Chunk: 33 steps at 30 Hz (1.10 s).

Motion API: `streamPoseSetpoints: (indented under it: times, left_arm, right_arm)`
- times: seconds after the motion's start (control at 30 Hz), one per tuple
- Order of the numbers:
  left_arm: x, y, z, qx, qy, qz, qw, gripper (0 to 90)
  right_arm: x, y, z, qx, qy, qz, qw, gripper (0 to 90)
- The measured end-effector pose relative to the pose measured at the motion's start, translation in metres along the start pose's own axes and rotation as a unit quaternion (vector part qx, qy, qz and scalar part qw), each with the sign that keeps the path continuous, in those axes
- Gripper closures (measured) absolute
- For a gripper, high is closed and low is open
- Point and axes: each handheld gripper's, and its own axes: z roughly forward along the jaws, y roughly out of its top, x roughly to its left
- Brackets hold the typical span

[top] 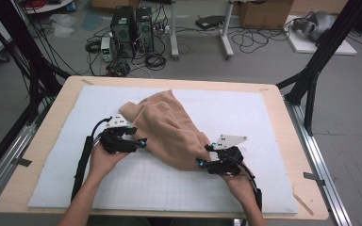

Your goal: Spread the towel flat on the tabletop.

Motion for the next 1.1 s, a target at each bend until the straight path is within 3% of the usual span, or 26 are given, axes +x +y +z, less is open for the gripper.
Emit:
streamPoseSetpoints:
  times: [0.13, 0.23, 0.3, 0.47, 0.57, 0.73, 0.87, 1.1]
  left_arm:
    - [0.003, -0.001, 0.016, 0.019, 0.011, -0.013, 0.9997, 41.5]
    - [0.007, -0.005, 0.028, 0.055, 0.013, -0.027, 0.9981, 49.2]
    - [0.007, -0.007, 0.031, 0.061, 0.014, -0.032, 0.9975, 52.9]
    - [-0.002, -0.007, 0.031, 0.067, 0.032, 0.001, 0.9972, 72.9]
    - [-0.004, -0.006, 0.028, 0.068, 0.036, 0.016, 0.9969, 80.4]
    - [-0.012, 0.000, 0.006, 0.047, 0.043, 0.045, 0.9969, 81.3]
    - [-0.023, -0.003, -0.025, -0.001, 0.024, 0.039, 0.9989, 81.4]
    - [-0.051, -0.019, -0.069, -0.048, 0.010, 0.044, 0.9979, 81.6]
  right_arm:
    - [0.000, -0.002, 0.007, 0.009, 0.002, -0.001, 1.0000, 41.4]
    - [-0.001, -0.003, 0.010, 0.014, 0.000, -0.001, 0.9999, 43.8]
    - [-0.002, -0.003, 0.011, 0.017, -0.001, -0.003, 0.9998, 45.8]
    - [-0.003, -0.006, 0.016, 0.022, 0.007, -0.003, 0.9997, 53.7]
    - [-0.004, -0.008, 0.017, 0.020, 0.015, -0.005, 0.9997, 68.9]
    - [-0.005, -0.007, 0.010, 0.006, 0.022, -0.013, 0.9997, 74.2]
    - [-0.004, -0.006, 0.000, -0.005, 0.024, -0.014, 0.9996, 74.6]
    - [0.014, -0.002, -0.021, -0.023, 0.040, -0.038, 0.9982, 74.4]
